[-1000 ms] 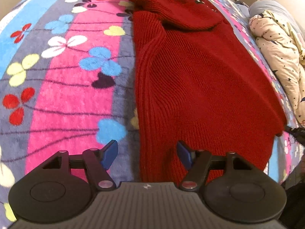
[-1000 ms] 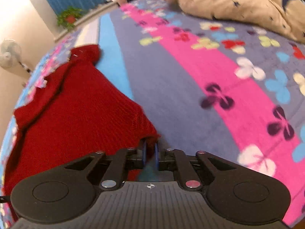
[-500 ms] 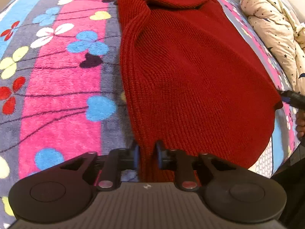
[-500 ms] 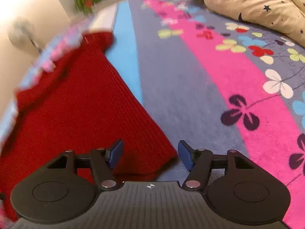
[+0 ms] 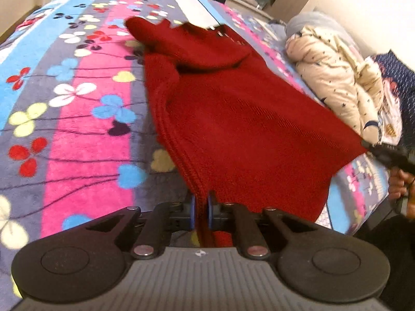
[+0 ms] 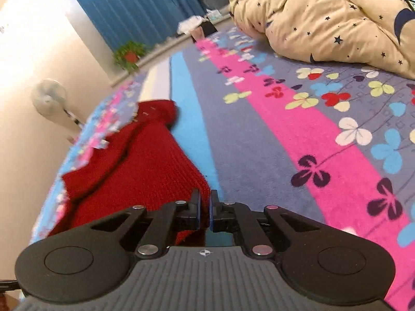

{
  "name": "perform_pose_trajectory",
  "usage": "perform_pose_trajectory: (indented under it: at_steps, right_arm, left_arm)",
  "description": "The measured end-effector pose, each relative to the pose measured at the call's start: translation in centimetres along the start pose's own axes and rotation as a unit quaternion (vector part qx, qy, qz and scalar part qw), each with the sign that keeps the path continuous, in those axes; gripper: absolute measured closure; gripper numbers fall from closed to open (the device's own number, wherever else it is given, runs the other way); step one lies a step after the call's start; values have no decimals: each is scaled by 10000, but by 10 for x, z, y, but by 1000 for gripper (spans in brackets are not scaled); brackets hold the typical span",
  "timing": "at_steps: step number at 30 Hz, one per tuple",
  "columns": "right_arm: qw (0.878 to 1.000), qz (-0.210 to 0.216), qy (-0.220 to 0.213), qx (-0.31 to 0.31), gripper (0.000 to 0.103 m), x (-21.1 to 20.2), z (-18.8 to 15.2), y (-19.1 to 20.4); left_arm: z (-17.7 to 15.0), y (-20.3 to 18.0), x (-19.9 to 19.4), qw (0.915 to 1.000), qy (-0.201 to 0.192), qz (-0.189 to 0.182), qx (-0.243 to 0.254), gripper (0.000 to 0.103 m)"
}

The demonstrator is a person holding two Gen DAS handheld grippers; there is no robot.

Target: Fold small clothes

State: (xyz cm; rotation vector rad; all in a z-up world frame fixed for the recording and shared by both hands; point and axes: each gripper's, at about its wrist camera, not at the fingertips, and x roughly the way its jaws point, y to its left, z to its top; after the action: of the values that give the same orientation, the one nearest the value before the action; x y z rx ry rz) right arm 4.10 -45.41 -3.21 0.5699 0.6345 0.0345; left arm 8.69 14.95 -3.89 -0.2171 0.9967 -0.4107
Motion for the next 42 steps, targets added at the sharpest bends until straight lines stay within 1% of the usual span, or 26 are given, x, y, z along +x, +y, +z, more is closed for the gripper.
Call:
perform_pose_trajectory:
  at_steps: [1,3,4,5,7,8,10,11,12,13,15,16,17,18,19,20,22,23,24,26,28,31,34,37,41,42]
  right_arm:
    - [9999,29,-11,103,98,-9,-3,-2]
    - [9992,-146,147,334,98,-13,-11,-9]
    - [9974,-275,364,550,98,-10,-17,-16]
    - [9956,-395,577,620,98,-2,-23,-19]
    - [9914,-644,1094,314,97,17,-32,-12]
    - [9890,-845,1212,54,95,26,-35,-5]
    - [9812,-1577,1071,-300,92,34,-36,2]
    - [9792,-1787,891,-348,90,34,-35,4]
    - [9804,-1815,678,-344,90,32,-33,7]
    - [9839,-1684,472,-369,90,29,-31,11]
    - [9911,-1177,143,-610,90,27,-29,27]
    - [9931,-915,82,-733,85,28,-29,33]
    - [9947,-605,146,-817,75,32,-29,39]
    - [9953,-336,375,-827,69,41,-31,42]
    - [9938,-239,698,-834,63,53,-36,44]
    - [9893,-359,1089,-900,63,67,-41,43]
    - [9675,-1093,1952,-1177,64,99,-57,37]
    - [9644,-1193,1986,-1273,64,104,-60,36]
    - [9656,-1212,1915,-1278,64,103,-56,40]
    - [9715,-1176,1464,-1444,64,95,-47,51]
    - [9731,-1232,1057,-1635,63,89,-41,63]
    - [9788,-1024,569,-1681,63,88,-27,77]
    - [9827,-751,298,-1668,63,100,-6,93]
    - [9842,-511,180,-1686,63,121,16,115]
    - [9875,-329,-109,-1540,63,155,31,127]
    - [9880,-476,-23,-1472,63,161,30,128]
  left_arm:
    - [-1,7,-4,9999,-13,41,-110,94]
    - [-1,24,-8,9990,32,72,-433,94]
    - [-1,31,-7,9985,105,122,-518,93]
    - [0,34,0,9980,264,320,-486,92]
    - [1,34,17,9946,589,726,-448,84]
    - [2,33,22,9927,665,926,-398,81]
    - [8,27,20,9914,375,1223,-273,81]
    - [12,24,15,9930,109,1144,-282,80]
    - [15,21,11,9947,-72,971,-317,80]
    - [16,17,9,9965,-185,751,-316,80]
    - [17,5,14,9987,-172,472,-76,80]
    - [17,-2,20,9990,-94,435,107,80]
    - [17,-8,29,9987,26,431,274,80]
    - [17,-12,40,9980,177,466,389,78]
    - [16,-12,51,9967,361,578,432,78]
    - [14,-9,64,9940,632,806,390,78]
    - [14,-1,82,9867,1025,1248,196,80]
    - [17,1,84,9873,989,1238,90,80]
    - [20,1,82,9887,891,1204,58,79]
    - [25,-2,75,9916,613,1140,-5,79]
    - [28,-5,68,9945,302,1002,-47,77]
    - [39,-11,62,9950,-123,987,-93,74]
    - [48,-21,62,9921,-544,1128,72,74]
    - [53,-33,66,9873,-848,1283,395,74]
    - [60,-50,78,9805,-834,1664,632,74]
    - [64,-53,81,9794,-846,1724,620,74]
